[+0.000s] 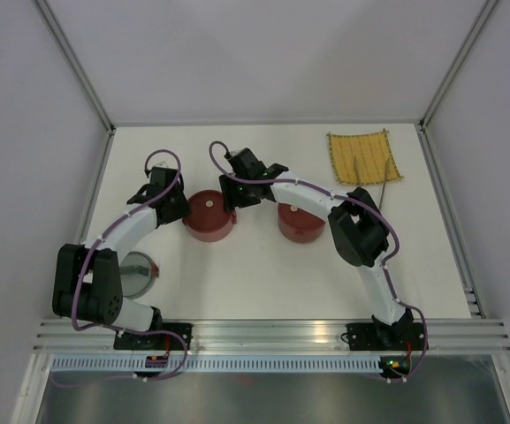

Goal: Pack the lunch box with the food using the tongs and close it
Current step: Close the box lid on the packing box.

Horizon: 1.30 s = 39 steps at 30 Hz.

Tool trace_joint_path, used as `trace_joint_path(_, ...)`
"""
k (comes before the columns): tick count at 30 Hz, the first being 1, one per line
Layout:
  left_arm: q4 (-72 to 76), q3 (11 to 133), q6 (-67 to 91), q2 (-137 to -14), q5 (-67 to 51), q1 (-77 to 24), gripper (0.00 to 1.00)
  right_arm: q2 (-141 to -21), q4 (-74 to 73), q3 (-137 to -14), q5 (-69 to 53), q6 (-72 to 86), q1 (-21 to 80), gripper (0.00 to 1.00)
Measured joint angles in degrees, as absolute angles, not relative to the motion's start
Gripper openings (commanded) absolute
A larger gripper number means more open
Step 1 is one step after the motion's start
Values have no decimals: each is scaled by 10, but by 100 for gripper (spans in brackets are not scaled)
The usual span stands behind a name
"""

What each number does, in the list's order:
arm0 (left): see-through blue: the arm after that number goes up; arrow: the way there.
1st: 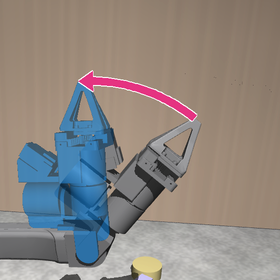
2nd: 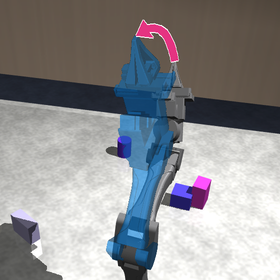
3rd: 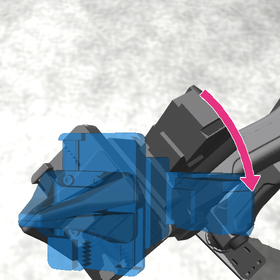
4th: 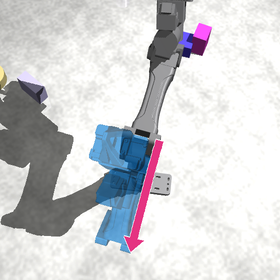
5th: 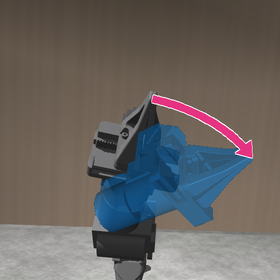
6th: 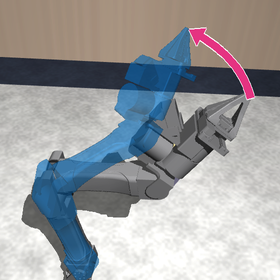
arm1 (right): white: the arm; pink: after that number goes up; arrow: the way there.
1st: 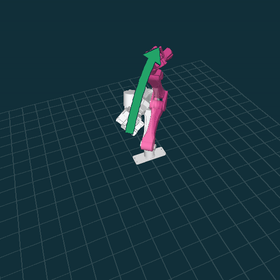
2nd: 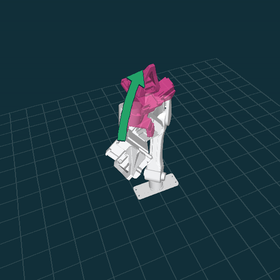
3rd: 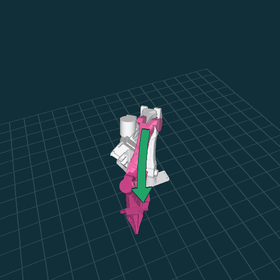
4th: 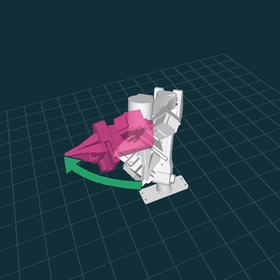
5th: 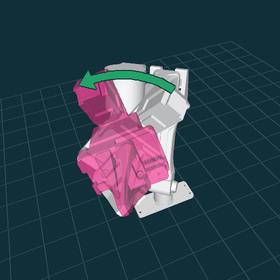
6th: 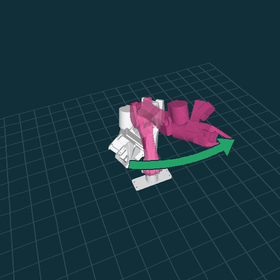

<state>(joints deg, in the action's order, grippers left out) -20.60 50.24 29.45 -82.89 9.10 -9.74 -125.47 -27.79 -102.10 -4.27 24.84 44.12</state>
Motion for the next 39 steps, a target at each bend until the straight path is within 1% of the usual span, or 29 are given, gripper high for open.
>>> trace_joint_path(3,-195,498,295,-829,95,-101,43,-1261,-276,-1029,-40,250,444,59)
trace_joint_path(6,-181,493,295,-828,99,-108,38,-1267,-274,-1039,-33,251,448,46)
trace_joint_path(7,-177,490,295,-827,102,-111,37,-1267,-273,-1041,-28,250,449,40)
trace_joint_path(9,-170,485,296,-823,109,-117,35,-1269,-274,-1046,-18,248,452,33)
trace_joint_path(10,-168,482,298,-820,112,-120,33,-1270,-274,-1049,-11,248,455,25)
trace_joint_path(12,-167,476,301,-814,123,-130,30,-1271,-274,-1053,6,239,459,17)
trace_joint_path(13,-169,474,302,-811,130,-137,28,-1271,-275,-1055,18,235,460,10)
trace_joint_path(16,-182,473,307,-804,150,-169,26,-1275,-279,-1066,49,216,457,0)
trace_joint_path(21,-195,473,328,-801,178,-216,25,-1280,-300,-1080,68,178,452,0)
trace_joint_path(26,-202,473,343,-799,187,-225,26,-1280,-301,-1080,63,161,448,0)
trace_joint_path(27,-203,474,343,-800,190,-226,27,-1280,-300,-1079,62,160,447,2)
trace_joint_path(28,-208,478,343,-804,193,-227,27,-1279,-299,-1078,61,158,447,6)
trace_joint_path(29,-213,485,343,-809,196,-228,27,-1278,-298,-1076,60,157,446,12)
trace_joint_path(30,-217,491,343,-816,197,-228,29,-1276,-296,-1073,60,158,446,19)
trace_joint_path(32,-222,502,343,-825,197,-228,31,-1272,-288,-1064,61,163,444,29)
trace_joint_path(33,-223,505,344,-828,197,-228,34,-1269,-282,-1057,62,165,442,37)
trace_joint_path(36,-223,506,352,-830,188,-224,43,-1258,-261,-1033,63,171,438,48)
trace_joint_path(38,-223,506,354,-830,180,-220,46,-1252,-251,-1019,62,175,434,53)
trace_joint_path(39,-223,506,356,-830,177,-216,47,-1250,-247,-1015,61,178,432,53)
